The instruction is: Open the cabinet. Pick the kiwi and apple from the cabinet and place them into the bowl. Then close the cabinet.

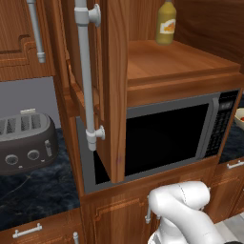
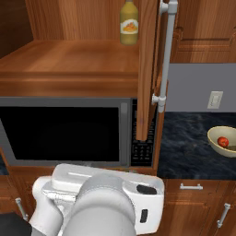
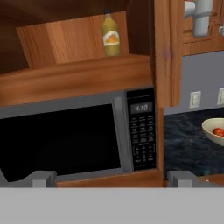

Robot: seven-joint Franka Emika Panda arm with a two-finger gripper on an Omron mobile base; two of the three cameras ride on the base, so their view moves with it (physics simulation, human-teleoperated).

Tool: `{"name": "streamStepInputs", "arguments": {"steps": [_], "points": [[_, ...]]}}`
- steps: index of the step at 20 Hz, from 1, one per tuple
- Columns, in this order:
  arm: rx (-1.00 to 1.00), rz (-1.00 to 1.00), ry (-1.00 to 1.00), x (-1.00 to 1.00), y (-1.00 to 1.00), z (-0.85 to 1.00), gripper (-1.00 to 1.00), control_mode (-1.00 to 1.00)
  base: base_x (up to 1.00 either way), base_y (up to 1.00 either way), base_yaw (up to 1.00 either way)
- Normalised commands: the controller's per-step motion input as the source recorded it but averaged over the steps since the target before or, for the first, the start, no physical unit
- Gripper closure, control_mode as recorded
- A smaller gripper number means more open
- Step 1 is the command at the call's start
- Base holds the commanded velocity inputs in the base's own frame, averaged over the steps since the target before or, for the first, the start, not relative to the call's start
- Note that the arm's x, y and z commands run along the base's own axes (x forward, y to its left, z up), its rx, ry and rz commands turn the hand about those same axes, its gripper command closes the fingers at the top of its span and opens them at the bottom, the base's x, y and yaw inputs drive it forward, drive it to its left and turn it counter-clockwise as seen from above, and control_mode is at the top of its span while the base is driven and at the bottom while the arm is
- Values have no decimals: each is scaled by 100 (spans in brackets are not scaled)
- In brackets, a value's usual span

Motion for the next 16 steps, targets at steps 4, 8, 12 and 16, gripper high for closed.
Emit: {"name": "streamStepInputs", "arguments": {"steps": [4, 8, 12, 16], "points": [[0, 0, -12, 14, -35, 0, -100, -100, 0, 0, 0], [0, 0, -15, 26, -28, 0, -100, -100, 0, 0, 0], [0, 0, -16, 25, -26, 0, -100, -100, 0, 0, 0], [0, 0, -13, 29, -24, 0, -100, -100, 0, 0, 0]]}}
